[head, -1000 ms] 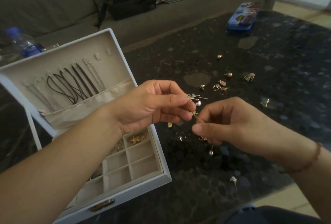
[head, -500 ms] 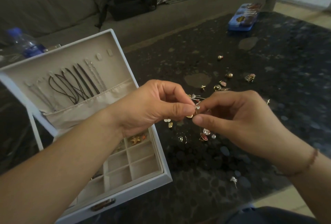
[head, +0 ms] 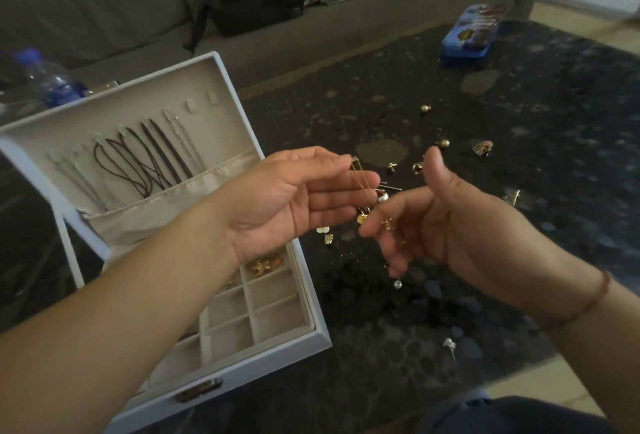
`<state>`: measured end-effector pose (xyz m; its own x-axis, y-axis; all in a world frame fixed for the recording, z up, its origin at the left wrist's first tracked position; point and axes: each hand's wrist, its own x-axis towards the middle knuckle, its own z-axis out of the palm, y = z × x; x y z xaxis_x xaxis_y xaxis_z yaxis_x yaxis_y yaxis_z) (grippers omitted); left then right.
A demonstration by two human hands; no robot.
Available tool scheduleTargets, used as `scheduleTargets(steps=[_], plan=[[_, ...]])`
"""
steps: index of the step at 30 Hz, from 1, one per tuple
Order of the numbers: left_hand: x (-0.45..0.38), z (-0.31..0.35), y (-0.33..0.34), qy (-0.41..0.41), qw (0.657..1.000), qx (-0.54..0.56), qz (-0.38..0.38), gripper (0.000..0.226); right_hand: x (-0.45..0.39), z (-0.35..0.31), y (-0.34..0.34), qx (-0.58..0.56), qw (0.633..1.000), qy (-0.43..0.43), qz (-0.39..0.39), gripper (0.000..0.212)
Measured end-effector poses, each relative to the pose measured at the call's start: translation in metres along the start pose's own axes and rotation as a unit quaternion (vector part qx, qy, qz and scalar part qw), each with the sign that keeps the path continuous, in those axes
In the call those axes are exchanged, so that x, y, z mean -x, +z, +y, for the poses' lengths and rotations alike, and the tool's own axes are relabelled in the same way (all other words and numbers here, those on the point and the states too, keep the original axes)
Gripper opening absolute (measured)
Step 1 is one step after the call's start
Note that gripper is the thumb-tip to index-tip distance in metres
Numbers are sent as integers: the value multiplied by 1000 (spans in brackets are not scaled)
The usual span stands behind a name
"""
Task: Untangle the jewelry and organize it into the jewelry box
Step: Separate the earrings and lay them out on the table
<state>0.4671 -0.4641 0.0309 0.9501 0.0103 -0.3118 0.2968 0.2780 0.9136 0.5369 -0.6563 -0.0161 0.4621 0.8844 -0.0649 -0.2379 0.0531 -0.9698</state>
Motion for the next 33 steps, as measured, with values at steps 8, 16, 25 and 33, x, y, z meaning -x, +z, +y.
scheduleTargets(steps=[8,16,25,33], plan=[[0,0,-2,5,999,29,20,7,1,2,-8,47,999,2,-19,87],[-2,-6,-16,77,994,-8,71,7,21,-24,-61,-29,989,-83,116,70],[-1,-16,-16,86,991,8,101,6,37,-34,-109,-21,957,-100,272,58],[-1,-22,-10,90,991,-19,96,5,47,-29,-122,38,927,30,373,42]])
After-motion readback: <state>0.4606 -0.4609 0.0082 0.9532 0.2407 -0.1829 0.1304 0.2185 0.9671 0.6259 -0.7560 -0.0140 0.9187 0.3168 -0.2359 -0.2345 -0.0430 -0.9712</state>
